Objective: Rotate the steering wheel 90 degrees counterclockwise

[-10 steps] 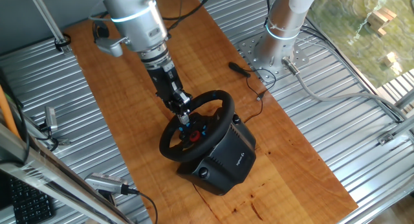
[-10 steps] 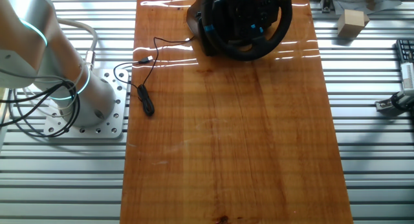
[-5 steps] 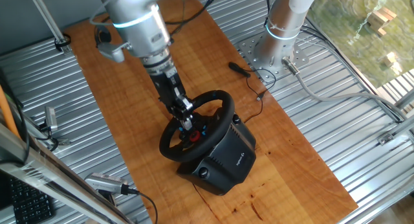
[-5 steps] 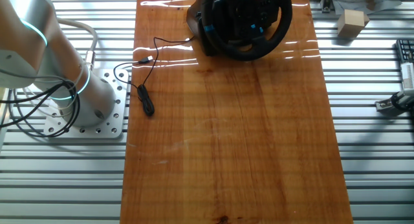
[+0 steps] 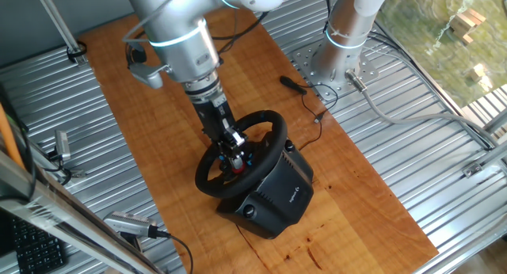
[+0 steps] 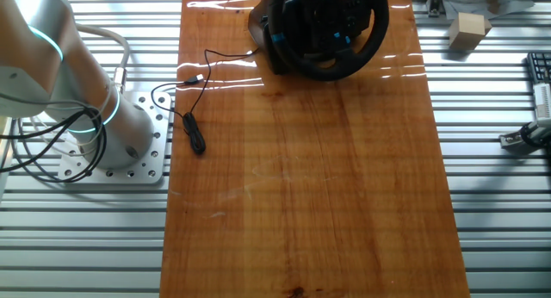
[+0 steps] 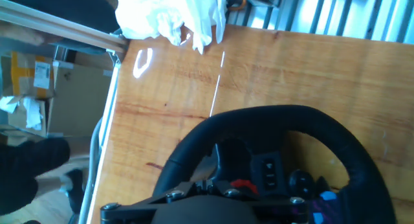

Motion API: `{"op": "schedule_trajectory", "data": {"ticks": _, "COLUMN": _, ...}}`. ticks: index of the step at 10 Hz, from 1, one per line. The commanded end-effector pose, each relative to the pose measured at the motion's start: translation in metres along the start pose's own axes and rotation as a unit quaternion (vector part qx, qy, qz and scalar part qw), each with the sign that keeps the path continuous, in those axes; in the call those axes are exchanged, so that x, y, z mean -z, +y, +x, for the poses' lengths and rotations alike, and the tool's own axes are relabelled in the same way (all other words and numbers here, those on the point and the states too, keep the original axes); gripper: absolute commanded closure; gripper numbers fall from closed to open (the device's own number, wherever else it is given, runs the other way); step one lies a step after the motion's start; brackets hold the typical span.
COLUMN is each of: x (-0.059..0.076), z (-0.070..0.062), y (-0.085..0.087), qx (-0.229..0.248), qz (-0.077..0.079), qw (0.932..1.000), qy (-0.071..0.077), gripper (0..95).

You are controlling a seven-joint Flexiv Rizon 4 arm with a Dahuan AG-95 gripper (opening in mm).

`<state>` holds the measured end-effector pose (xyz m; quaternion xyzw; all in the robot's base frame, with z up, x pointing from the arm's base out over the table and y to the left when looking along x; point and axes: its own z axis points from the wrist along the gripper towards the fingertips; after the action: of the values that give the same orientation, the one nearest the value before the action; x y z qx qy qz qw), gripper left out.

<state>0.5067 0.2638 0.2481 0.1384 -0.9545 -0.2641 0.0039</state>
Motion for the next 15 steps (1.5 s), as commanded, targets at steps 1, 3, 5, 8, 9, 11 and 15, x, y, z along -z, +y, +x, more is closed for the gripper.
{"op": "schedule_trajectory", "data": {"ticks": 1, "x": 0.000, "z": 0.001, "y": 0.000, "qx": 0.002, "qz": -0.003, "qw": 1.0000, "qy": 0.000, "gripper": 95.0}}
{"op": "schedule_trajectory", "data": {"ticks": 3, "x": -0.002, "z": 0.001, "y": 0.000, "qx": 0.002, "qz": -0.004, "qw": 1.0000, "qy": 0.000, "gripper": 95.0}}
{"op": "schedule_trajectory", "data": {"ticks": 5, "x": -0.003, "z": 0.001, "y": 0.000, "qx": 0.000, "qz": -0.010, "qw": 0.9999, "qy": -0.001, "gripper": 95.0}}
{"op": "schedule_trajectory", "data": {"ticks": 8, "x": -0.006, "z": 0.002, "y": -0.002, "qx": 0.001, "qz": -0.018, "qw": 0.9998, "qy": -0.003, "gripper": 95.0}}
{"op": "schedule_trajectory", "data": {"ticks": 9, "x": -0.007, "z": 0.002, "y": -0.002, "qx": 0.000, "qz": -0.021, "qw": 0.9998, "qy": -0.004, "gripper": 95.0}}
{"op": "schedule_trajectory", "data": {"ticks": 11, "x": -0.008, "z": 0.003, "y": -0.003, "qx": -0.001, "qz": -0.026, "qw": 0.9996, "qy": -0.005, "gripper": 95.0}}
{"op": "schedule_trajectory", "data": {"ticks": 15, "x": -0.012, "z": 0.003, "y": -0.002, "qx": -0.004, "qz": -0.029, "qw": 0.9995, "qy": -0.010, "gripper": 95.0}}
